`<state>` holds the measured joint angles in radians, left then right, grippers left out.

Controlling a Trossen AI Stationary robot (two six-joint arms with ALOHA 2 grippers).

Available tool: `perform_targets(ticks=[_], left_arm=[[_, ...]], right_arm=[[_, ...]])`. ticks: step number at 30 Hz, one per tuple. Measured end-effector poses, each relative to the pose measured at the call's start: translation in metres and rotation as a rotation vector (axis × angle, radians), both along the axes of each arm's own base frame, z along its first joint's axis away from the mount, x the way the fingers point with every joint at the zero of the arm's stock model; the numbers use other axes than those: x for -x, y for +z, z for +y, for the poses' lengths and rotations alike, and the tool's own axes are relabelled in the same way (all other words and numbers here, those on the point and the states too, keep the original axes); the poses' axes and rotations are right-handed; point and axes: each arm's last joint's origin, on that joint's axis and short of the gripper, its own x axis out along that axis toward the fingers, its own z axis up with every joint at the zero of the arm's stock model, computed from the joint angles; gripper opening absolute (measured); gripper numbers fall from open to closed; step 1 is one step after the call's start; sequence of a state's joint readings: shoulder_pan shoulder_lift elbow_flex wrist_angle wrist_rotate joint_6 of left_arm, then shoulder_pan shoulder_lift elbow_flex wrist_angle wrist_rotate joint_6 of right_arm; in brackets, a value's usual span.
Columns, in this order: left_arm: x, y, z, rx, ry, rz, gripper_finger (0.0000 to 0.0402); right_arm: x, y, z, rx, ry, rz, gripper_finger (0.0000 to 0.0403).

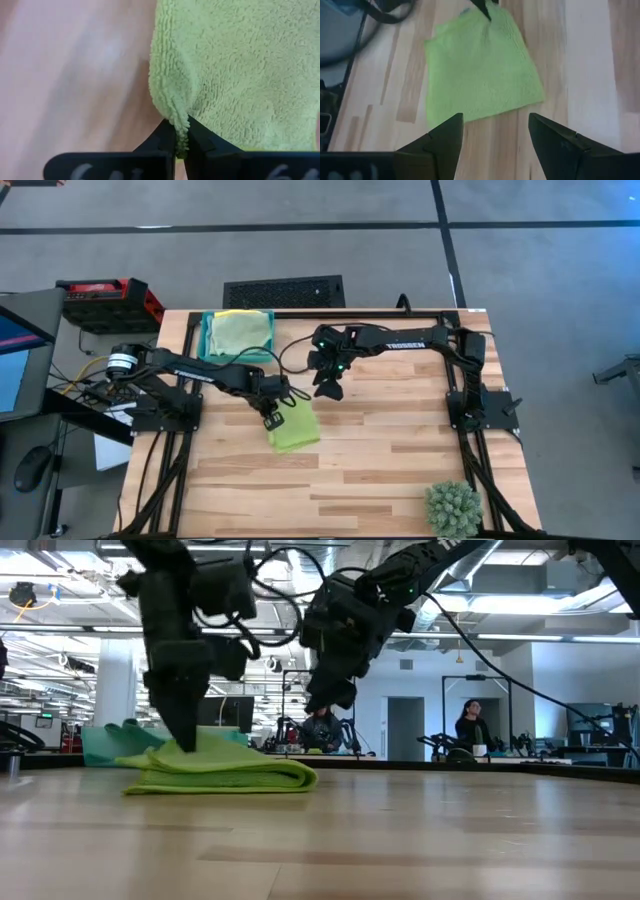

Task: Fold microfiber towels
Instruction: Stack the folded light green microfiber on top of the green microfiber towel

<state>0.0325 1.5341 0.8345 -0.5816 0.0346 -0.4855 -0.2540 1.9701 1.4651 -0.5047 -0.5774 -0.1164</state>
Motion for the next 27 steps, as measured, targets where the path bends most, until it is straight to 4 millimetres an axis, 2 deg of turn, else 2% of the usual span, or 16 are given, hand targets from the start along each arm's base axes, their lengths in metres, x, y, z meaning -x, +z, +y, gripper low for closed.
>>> perform_targets(ticks=[6, 15, 27], left_arm=[[-0.014, 0.030, -0.003, -0.173, -0.116, -0.017, 0.0001], [-0.033, 0.065, -0.010, -0.286, -0.240, -0.121, 0.0000], [-0.031, 0.072, -0.024, -0.288, -0.308, -0.099, 0.0000]], right_arm=[[-0.003, -0.010, 0.003, 0.036, 0.063, -0.008, 0.0248], [-0.008, -0.018, 0.003, 0.067, 0.091, -0.038, 0.0248], [-0.011, -0.018, 0.001, 0.171, 0.066, -0.053, 0.0248]])
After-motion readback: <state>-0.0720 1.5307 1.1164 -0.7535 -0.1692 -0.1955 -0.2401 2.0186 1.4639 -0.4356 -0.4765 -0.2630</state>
